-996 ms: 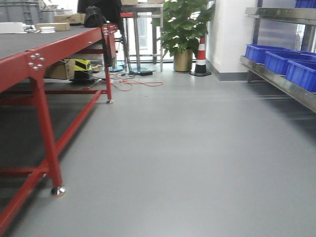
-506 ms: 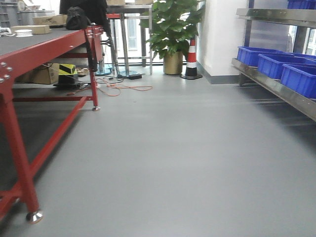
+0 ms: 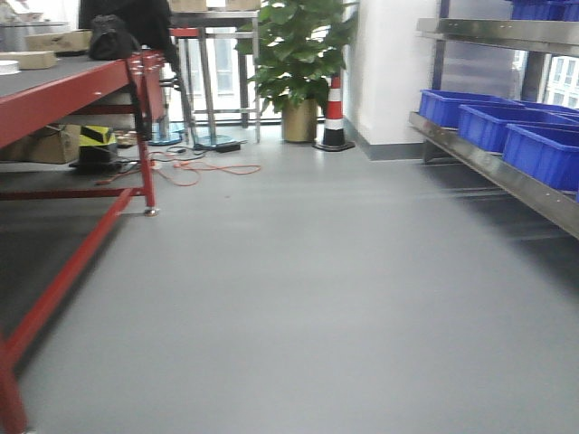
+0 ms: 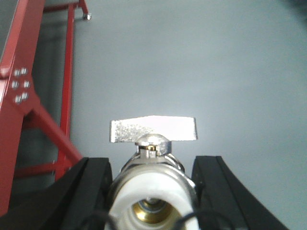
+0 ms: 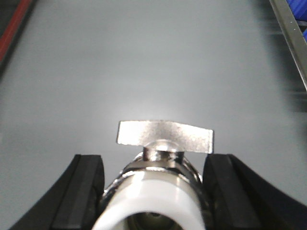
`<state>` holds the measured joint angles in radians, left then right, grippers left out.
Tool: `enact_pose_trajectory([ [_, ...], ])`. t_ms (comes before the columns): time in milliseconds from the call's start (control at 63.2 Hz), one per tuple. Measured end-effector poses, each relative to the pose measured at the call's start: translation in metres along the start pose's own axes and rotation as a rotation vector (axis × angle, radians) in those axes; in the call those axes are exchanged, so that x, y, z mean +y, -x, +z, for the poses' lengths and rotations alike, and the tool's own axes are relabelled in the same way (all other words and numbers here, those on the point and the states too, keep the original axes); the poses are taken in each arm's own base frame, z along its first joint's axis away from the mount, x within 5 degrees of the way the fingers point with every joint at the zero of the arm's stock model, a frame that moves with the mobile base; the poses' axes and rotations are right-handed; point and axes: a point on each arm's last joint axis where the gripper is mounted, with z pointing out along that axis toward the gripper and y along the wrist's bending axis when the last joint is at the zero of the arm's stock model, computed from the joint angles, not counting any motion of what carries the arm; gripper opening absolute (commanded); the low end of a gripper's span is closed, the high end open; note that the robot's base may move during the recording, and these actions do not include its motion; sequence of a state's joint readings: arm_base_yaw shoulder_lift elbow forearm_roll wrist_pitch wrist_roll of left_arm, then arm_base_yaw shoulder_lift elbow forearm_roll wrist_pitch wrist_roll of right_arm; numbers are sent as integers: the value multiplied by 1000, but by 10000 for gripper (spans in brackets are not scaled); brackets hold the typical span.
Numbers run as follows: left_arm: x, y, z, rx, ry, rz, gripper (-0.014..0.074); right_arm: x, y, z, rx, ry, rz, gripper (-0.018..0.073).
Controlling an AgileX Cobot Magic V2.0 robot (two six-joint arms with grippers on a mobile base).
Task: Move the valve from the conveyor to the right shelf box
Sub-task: 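Turn the base toward the steel shelf of blue boxes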
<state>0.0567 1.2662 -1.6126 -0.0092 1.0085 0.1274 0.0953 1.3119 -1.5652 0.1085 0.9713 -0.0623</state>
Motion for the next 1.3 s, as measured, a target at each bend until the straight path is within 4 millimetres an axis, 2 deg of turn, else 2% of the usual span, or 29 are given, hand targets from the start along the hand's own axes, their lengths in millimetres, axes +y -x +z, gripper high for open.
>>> enact_pose_trajectory([
  [348, 1, 7, 0, -72, 12, 2, -111, 0, 0, 0, 0, 3, 2, -154],
  [1297, 1, 7, 0, -78, 11, 1, -111, 0, 0, 0, -2, 3, 2, -154],
])
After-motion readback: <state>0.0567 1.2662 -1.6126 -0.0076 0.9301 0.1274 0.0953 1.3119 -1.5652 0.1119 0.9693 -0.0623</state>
